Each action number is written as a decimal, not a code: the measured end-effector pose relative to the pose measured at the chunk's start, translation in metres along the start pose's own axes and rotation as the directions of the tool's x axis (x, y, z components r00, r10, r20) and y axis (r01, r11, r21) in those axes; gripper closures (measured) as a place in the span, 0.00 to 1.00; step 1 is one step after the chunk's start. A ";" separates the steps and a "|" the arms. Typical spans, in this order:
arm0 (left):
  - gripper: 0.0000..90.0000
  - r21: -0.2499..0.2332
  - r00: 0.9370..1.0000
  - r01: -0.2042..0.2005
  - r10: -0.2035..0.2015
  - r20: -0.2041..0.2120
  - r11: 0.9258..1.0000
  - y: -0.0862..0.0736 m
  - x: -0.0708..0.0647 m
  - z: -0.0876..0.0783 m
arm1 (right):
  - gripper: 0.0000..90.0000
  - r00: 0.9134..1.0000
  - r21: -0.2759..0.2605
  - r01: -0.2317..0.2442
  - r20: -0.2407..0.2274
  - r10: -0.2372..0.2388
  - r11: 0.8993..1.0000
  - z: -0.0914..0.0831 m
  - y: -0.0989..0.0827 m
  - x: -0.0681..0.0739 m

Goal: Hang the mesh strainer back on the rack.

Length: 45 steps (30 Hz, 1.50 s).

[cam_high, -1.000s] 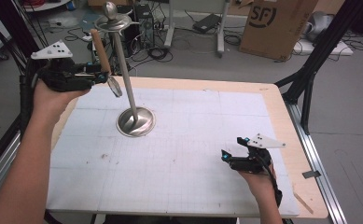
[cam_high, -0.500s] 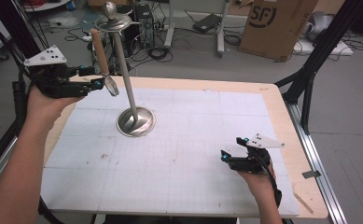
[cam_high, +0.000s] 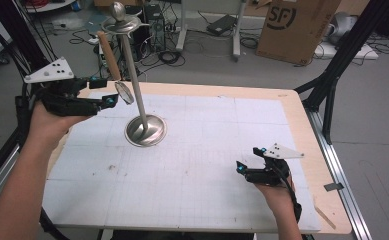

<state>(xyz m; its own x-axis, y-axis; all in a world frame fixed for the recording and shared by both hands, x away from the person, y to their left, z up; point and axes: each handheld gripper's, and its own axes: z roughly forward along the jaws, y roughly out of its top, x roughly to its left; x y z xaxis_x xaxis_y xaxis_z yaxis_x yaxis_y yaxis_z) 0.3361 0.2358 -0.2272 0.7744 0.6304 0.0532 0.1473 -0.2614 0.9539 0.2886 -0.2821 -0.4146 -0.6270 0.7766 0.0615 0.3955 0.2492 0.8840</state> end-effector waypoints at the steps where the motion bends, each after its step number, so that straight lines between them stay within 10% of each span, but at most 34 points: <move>1: 0.39 -0.003 1.000 0.003 -0.003 0.008 1.000 -0.001 -0.002 0.002 | 0.18 1.000 0.001 -0.001 0.000 0.001 1.000 0.000 0.000 0.000; 21: 0.32 -0.009 0.990 0.061 -0.059 0.127 0.998 -0.042 -0.022 0.029 | 0.18 1.000 -0.005 -0.002 0.002 0.002 1.000 -0.001 0.000 -0.001; 45: 0.23 0.075 0.991 0.101 -0.107 0.078 0.992 -0.110 -0.029 0.052 | 0.18 1.000 -0.002 0.004 0.000 -0.004 1.000 -0.001 0.000 0.000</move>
<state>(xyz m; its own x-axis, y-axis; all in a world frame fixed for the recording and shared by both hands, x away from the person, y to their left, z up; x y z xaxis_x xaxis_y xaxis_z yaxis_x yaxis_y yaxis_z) 0.3300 0.2081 -0.3491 0.8001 0.5955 -0.0725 0.2707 -0.2505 0.9295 0.2879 -0.2829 -0.4146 -0.6285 0.7756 0.0583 0.3920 0.2511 0.8850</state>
